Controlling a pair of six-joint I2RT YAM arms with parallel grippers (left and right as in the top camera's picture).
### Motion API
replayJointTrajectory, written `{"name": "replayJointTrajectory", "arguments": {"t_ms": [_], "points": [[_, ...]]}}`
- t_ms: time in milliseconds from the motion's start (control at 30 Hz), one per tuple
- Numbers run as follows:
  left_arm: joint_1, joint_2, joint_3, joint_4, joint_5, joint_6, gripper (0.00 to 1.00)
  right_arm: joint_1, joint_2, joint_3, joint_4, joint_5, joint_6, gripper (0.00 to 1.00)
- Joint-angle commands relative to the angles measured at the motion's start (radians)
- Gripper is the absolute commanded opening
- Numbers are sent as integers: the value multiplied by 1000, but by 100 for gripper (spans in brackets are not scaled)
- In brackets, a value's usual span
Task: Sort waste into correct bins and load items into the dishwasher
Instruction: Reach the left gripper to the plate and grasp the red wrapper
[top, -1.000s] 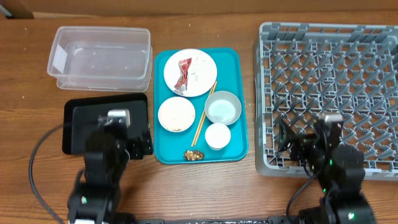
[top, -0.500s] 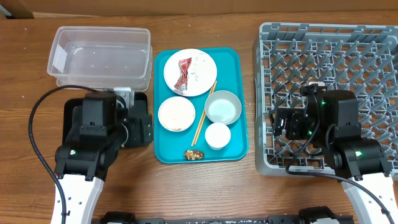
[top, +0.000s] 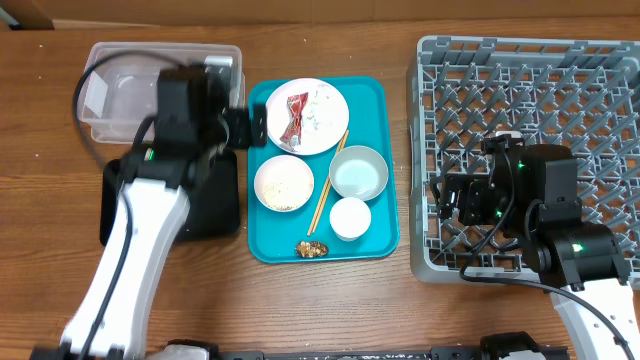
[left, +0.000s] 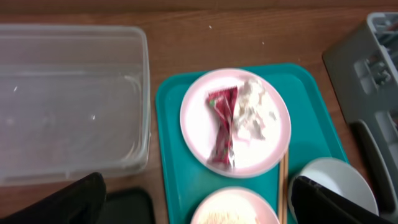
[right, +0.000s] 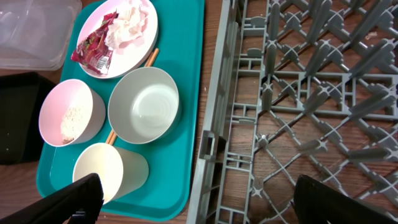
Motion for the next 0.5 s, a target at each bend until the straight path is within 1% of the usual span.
{"name": "replayJointTrajectory", "arguments": {"t_ms": [0,33,133,200,400,467], "points": [[-51,152,126,-4,-4,60,93,6,-14,29,5,-6,2,100],[-72,213,154,-2,-12,65,90,5,-14,29,5,-5,2,100],[-109,311,169,0,-19,65,89,5,-14,29,5,-5,2,100],[-128,407,169,-13,-18,37,84,6,-14,29,5,-5,1,100],[-140,531,169,-6,-18,23,82,6,-14,29,5,-5,2,100],[-140,565,169,3,-18,23,76,5,-13,29,5,-5,2,100]]}}
